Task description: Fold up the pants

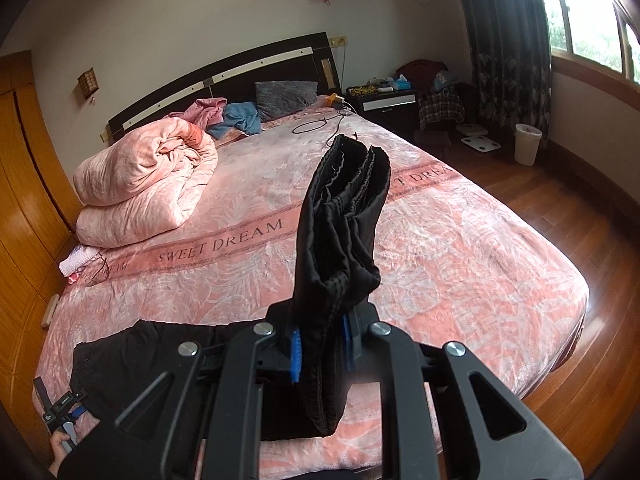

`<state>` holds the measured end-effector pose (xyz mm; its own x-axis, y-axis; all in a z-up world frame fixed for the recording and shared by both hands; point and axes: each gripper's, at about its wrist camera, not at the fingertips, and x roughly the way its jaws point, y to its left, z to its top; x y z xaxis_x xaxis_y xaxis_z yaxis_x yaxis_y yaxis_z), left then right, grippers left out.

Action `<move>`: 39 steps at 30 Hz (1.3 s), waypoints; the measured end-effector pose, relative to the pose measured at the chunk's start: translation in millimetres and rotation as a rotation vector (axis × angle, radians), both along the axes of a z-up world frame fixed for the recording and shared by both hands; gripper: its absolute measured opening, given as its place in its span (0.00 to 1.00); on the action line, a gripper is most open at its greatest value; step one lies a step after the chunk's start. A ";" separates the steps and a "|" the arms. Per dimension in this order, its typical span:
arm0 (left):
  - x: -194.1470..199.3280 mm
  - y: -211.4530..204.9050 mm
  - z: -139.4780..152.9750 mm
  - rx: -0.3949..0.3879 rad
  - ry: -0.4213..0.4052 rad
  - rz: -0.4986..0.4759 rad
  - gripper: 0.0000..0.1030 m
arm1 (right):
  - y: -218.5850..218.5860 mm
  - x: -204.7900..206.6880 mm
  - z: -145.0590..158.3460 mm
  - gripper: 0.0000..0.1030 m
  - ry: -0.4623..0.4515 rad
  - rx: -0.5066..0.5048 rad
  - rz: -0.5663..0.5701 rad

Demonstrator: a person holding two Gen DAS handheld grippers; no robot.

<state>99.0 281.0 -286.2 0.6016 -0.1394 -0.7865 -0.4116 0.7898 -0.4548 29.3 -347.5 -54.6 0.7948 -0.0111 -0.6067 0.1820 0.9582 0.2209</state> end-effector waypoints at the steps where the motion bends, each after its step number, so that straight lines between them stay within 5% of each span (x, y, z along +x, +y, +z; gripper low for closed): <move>1: 0.6 -0.4 -0.3 0.002 0.004 -0.001 0.82 | 3.3 -0.1 1.1 0.14 -0.004 -0.010 0.005; 39: -2.7 6.4 -3.9 -0.043 -0.010 0.010 0.82 | 93.2 21.3 4.7 0.14 0.012 -0.219 0.155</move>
